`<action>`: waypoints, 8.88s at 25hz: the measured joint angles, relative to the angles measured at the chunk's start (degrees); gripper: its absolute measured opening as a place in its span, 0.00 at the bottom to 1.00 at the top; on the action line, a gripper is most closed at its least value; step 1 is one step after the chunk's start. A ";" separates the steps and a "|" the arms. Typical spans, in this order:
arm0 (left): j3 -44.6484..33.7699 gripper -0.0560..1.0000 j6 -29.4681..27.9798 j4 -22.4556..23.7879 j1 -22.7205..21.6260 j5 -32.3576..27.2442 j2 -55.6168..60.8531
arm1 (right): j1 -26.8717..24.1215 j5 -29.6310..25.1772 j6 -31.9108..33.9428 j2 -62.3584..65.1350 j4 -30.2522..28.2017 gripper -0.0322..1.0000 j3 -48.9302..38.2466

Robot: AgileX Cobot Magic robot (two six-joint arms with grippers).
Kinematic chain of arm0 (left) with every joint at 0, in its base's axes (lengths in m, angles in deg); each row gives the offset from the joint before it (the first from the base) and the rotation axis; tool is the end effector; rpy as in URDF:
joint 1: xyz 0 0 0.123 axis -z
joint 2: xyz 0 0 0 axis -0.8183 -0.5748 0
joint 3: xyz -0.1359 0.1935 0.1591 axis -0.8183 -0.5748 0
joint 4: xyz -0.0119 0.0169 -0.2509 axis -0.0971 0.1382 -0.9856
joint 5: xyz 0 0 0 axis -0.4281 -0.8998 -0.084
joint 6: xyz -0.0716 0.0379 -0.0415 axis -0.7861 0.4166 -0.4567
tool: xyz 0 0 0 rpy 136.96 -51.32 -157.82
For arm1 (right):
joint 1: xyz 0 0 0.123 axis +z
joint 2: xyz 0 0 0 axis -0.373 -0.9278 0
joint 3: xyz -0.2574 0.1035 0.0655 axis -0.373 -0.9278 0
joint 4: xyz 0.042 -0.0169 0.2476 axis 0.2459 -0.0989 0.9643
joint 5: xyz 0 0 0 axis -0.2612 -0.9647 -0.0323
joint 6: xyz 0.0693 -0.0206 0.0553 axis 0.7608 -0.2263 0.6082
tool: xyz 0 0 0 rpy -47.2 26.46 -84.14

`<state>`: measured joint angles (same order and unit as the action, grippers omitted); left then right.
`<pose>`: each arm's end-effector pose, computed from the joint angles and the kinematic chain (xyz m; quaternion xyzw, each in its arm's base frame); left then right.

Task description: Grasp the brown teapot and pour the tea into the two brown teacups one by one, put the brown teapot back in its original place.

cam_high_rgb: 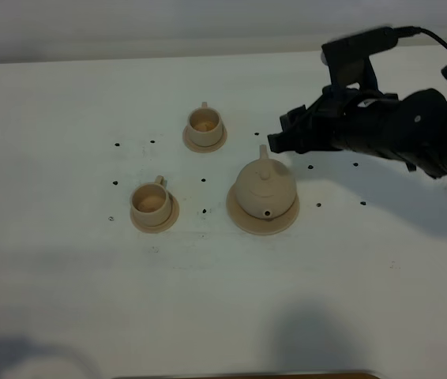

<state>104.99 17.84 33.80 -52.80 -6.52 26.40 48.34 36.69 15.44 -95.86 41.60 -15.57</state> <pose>-0.0011 0.0055 0.2665 -0.0254 0.8612 0.0014 0.5076 0.3399 0.1698 0.2047 -0.1616 0.8809 0.1269 0.4264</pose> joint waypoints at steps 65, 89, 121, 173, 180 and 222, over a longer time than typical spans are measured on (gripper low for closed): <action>0.00 0.35 0.04 0.00 0.00 0.00 0.00 | -2.37 -27.21 42.74 -18.15 -32.09 0.52 26.92; 0.00 0.35 0.04 0.00 0.00 0.00 0.00 | -1.45 -31.37 45.92 -21.30 -36.62 0.52 29.45; 0.00 0.35 0.04 0.00 0.00 0.00 0.00 | -0.84 -30.97 48.56 -22.31 -44.87 0.52 29.45; 0.00 0.35 0.05 0.00 0.00 0.00 0.00 | -1.30 -42.28 52.97 -19.89 -60.54 0.52 30.31; 0.00 0.35 -0.01 0.00 0.00 0.00 0.00 | -1.30 -44.51 52.97 -19.89 -60.79 0.52 30.31; 0.00 0.35 -0.01 0.00 0.00 0.00 0.00 | -0.10 -48.93 51.39 -18.85 -55.64 0.50 30.37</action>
<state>104.99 17.82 33.80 -52.80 -6.52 26.40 48.25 -12.24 66.83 -114.71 -14.04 14.80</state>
